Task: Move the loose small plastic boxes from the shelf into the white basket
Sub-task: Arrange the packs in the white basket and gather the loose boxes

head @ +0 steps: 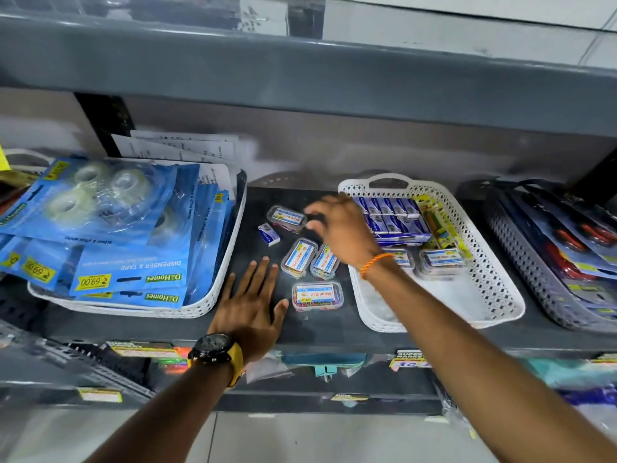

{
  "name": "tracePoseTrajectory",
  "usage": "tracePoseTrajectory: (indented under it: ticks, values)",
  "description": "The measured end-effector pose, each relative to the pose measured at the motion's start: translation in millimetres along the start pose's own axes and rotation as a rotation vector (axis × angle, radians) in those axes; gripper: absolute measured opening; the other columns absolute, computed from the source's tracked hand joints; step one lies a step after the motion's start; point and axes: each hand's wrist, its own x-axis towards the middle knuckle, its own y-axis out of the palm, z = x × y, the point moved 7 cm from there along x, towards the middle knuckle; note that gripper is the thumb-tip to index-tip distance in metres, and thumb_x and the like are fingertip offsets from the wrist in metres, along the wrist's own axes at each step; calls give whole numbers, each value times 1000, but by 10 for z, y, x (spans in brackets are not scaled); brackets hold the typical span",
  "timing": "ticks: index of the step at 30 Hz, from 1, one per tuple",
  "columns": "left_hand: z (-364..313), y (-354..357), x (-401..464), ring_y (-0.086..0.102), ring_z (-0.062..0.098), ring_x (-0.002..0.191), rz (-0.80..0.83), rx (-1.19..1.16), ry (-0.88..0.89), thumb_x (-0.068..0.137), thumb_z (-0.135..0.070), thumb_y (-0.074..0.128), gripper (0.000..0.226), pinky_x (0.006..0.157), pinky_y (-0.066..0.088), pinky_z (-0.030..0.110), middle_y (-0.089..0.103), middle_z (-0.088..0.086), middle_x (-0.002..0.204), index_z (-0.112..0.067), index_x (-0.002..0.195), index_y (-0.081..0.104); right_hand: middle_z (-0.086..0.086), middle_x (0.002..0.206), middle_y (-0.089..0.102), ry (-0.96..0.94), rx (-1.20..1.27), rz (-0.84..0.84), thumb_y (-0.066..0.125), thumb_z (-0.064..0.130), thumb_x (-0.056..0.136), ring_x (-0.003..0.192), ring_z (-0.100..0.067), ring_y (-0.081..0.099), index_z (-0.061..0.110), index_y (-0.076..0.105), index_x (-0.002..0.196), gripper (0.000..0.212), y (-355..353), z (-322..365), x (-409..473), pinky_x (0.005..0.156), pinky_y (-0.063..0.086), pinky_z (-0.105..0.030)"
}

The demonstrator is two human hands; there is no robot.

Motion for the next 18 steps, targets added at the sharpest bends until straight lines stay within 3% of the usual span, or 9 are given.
tracePoseTrajectory:
  ticks: [2, 7, 11, 18]
  values:
    - [-14, -9, -7, -1, 16, 154, 11, 1, -4, 92, -58, 12, 75, 123, -3, 42, -1, -4, 168, -23, 159, 8, -6, 109, 72, -118, -83, 82, 77, 16, 80, 102, -28, 54, 14, 71, 115, 36, 316, 284, 96, 86, 45, -38]
    - [-12, -10, 8, -3, 16, 154, 32, 16, -26, 90, -58, 9, 77, 124, 0, 45, -5, -3, 168, -23, 159, 5, 5, 136, 60, -208, -217, 261, 70, 7, 82, 122, -25, 43, 25, 58, 134, 56, 771, 552, 293, 89, 35, -43]
    - [-20, 0, 11, -2, 17, 154, 43, 29, -24, 90, -57, 9, 77, 124, 2, 46, -5, -2, 168, -22, 159, 5, 1, 135, 60, -213, -278, 338, 56, 7, 91, 126, -25, 39, 28, 55, 135, 49, 859, 545, 366, 89, 31, -43]
    - [-12, 6, 9, 0, 18, 154, 47, 41, -27, 90, -57, 9, 77, 124, 3, 46, -3, -2, 168, -22, 159, 6, -6, 131, 61, -200, -257, 345, 66, 6, 84, 125, -25, 40, 25, 61, 129, 49, 831, 511, 355, 88, 29, -43]
